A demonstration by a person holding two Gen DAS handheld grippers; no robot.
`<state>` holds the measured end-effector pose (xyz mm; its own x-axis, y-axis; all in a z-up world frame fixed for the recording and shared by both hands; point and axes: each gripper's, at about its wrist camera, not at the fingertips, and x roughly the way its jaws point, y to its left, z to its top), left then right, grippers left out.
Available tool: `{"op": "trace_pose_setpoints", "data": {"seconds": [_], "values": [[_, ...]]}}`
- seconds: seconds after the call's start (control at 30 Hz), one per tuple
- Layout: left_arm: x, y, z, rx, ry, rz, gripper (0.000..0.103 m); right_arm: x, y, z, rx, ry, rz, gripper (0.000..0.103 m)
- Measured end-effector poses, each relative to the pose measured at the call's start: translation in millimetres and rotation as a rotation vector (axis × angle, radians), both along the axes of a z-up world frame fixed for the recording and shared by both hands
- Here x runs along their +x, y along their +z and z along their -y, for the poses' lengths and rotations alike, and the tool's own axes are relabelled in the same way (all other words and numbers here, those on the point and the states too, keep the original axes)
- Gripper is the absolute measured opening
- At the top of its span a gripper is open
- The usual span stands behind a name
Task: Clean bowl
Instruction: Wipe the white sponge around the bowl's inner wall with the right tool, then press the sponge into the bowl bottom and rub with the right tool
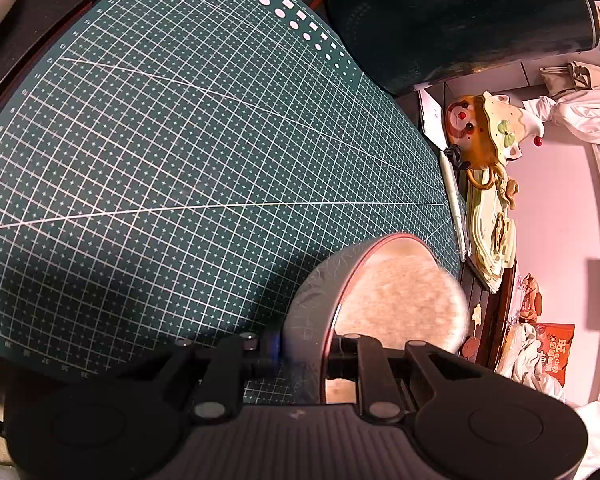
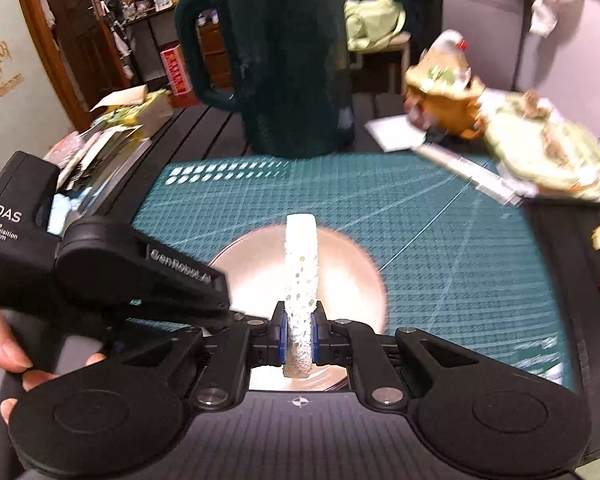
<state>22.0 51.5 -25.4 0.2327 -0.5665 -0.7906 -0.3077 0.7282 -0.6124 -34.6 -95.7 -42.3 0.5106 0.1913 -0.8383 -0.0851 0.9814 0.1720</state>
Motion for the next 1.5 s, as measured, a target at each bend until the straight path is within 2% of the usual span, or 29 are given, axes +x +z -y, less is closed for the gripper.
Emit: {"op": "trace_pose_setpoints", "data": {"seconds": [0.13,0.3,0.4,0.47,0.53,0.63,0.87,1.03,1.2,1.3,1.4,1.5], "values": [[1,-1,0,0.000,-0.001,-0.002,0.019,-3,-3,-9,-0.099,0.006,0.026,0.010],[1,-2,-1,-0.001,-0.001,-0.003,0.019,-13,9,-26,-0.309,0.030,0.123,0.010],[1,-3,-2,-0.001,0.000,-0.004,0.019,-17,25,-24,-0.347,0.017,0.184,0.010],[2,-4,-3,-0.001,0.000,-0.005,0.019,-18,34,-18,-0.331,0.005,0.206,0.010],[2,-4,-3,-0.001,0.000,-0.005,0.019,-17,42,-8,-0.243,-0.002,0.204,0.010],[3,-4,-4,-0.001,0.000,-0.004,0.019,-11,43,8,-0.027,0.022,0.135,0.010],[2,-4,-3,0.002,0.000,-0.002,0.018,0,7,3,0.025,0.025,0.003,0.010],[9,0,2,0.001,0.000,-0.003,0.018,-1,-3,-2,-0.033,0.016,0.000,0.010],[14,6,6,0.003,-0.001,-0.004,0.018,-11,0,-22,-0.236,0.046,0.066,0.010],[14,7,7,0.003,0.000,-0.002,0.019,-14,8,-26,-0.315,0.059,0.112,0.010],[15,6,7,0.003,0.000,-0.003,0.018,-14,21,-18,-0.315,0.045,0.138,0.010],[14,6,5,0.002,0.001,-0.002,0.018,-14,35,-7,-0.237,0.022,0.153,0.010]]}}
